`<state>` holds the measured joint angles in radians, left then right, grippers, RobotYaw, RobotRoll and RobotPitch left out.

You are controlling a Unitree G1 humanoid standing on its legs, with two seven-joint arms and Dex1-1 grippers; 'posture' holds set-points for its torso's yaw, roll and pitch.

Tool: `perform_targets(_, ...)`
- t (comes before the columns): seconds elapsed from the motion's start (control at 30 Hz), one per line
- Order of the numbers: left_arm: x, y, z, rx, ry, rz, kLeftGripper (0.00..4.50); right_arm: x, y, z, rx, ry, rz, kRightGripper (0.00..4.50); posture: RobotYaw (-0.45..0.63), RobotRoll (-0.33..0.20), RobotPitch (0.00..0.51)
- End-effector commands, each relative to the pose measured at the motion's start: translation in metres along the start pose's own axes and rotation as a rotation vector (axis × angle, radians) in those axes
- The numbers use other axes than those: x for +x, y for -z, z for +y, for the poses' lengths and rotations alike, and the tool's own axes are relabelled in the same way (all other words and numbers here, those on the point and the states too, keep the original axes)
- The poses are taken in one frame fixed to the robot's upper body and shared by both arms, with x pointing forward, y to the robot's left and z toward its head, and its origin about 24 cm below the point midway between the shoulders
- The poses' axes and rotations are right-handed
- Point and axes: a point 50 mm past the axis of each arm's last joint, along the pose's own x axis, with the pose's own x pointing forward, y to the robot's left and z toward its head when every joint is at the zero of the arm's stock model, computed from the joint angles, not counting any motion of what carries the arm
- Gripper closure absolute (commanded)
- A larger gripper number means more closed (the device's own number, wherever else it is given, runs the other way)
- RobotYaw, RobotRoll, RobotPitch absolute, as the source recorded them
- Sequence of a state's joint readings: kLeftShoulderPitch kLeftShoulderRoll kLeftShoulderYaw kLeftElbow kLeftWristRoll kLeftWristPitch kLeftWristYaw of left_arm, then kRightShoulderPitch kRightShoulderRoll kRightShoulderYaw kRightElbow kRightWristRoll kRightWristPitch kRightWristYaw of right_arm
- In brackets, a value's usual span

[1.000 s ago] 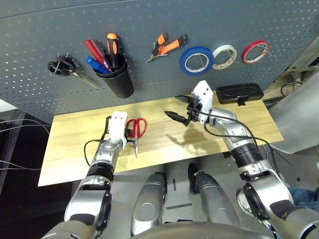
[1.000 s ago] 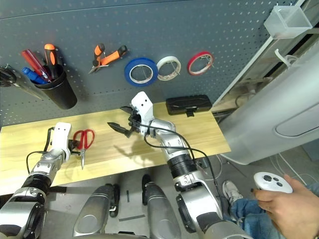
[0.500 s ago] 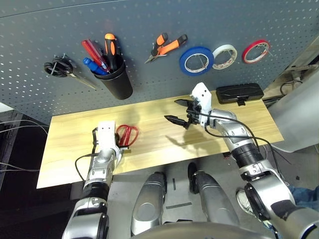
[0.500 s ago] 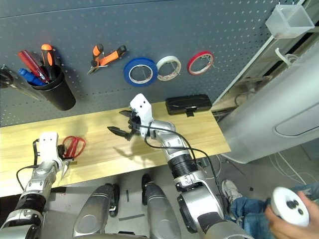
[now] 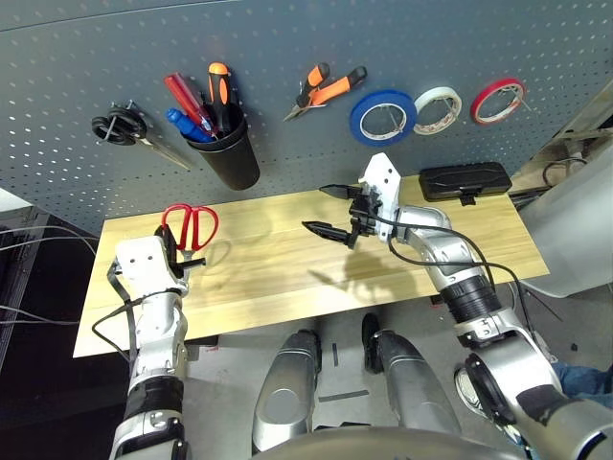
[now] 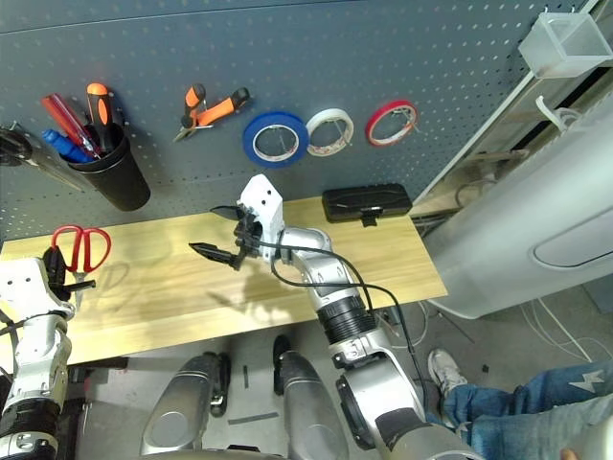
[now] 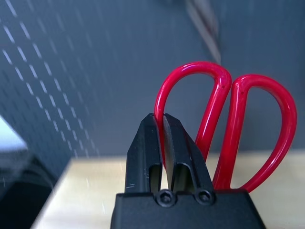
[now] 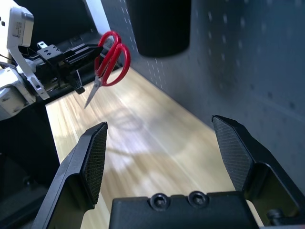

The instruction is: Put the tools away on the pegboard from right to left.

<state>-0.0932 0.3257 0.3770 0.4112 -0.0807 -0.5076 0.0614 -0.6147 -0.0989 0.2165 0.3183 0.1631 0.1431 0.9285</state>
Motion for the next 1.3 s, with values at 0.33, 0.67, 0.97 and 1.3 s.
perform_targets(0.33, 0.029, -0.044, 0.019, -0.038, -0.072, -0.187, 4.46, 0.017, -0.03, 0.011, -0.039, -0.068, -0.096, 0.0, 0.18, 0.0, 0.233)
perform_targets(0.67, 0.036, -0.059, 0.014, -0.034, -0.046, -0.248, 4.46, 0.021, -0.035, 0.013, -0.043, -0.086, -0.105, 0.0, 0.19, 0.0, 0.23)
perform_targets(0.97, 0.028, -0.075, 0.006, -0.01, 0.01, -0.323, 4.46, 0.022, -0.039, 0.014, -0.05, -0.105, -0.121, 0.0, 0.2, 0.0, 0.23)
perform_targets(1.3, 0.013, -0.075, 0.007, 0.005, 0.016, -0.309, 4.46, 0.025, -0.039, 0.017, -0.052, -0.133, -0.123, 0.0, 0.22, 0.0, 0.231)
